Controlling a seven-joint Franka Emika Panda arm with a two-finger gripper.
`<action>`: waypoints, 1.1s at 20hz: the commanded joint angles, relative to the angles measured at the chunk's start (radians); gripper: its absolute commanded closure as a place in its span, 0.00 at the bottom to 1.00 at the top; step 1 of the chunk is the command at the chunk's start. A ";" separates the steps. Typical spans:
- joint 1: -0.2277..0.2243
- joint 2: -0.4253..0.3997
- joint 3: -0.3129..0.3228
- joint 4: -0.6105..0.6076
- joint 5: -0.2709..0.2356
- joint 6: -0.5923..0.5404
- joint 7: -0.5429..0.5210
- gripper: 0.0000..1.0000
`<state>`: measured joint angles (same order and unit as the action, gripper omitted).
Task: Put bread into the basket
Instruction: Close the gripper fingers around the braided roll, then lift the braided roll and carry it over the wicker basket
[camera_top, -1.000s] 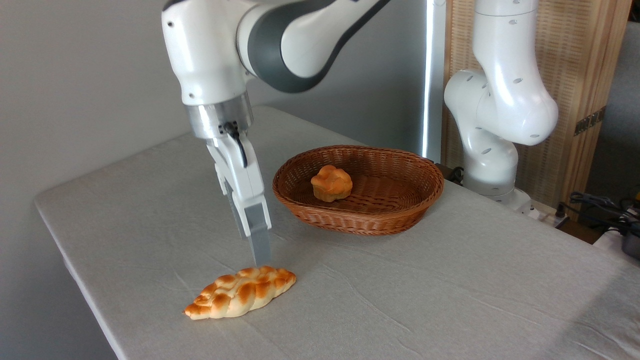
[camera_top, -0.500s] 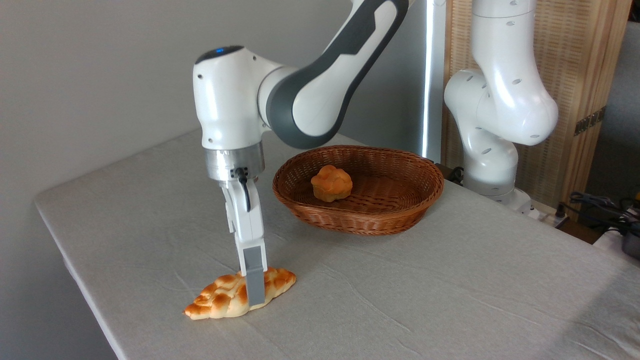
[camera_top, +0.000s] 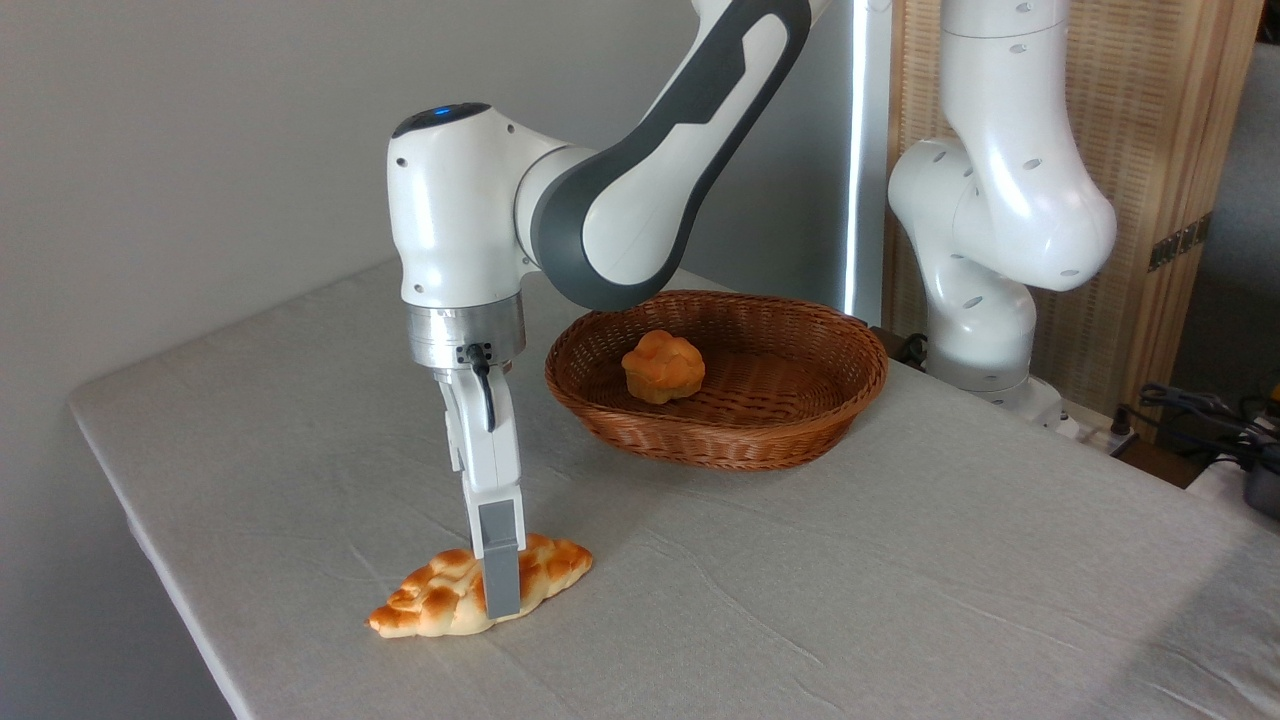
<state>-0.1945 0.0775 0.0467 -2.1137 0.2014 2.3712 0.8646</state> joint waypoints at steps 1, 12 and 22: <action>-0.003 -0.001 0.002 -0.002 0.010 0.023 0.010 0.90; 0.001 -0.082 0.015 0.046 -0.069 -0.020 0.007 0.89; -0.016 -0.421 0.041 0.081 -0.301 -0.771 -0.093 0.89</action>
<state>-0.1849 -0.2418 0.0934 -1.9582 -0.0861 1.7881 0.8116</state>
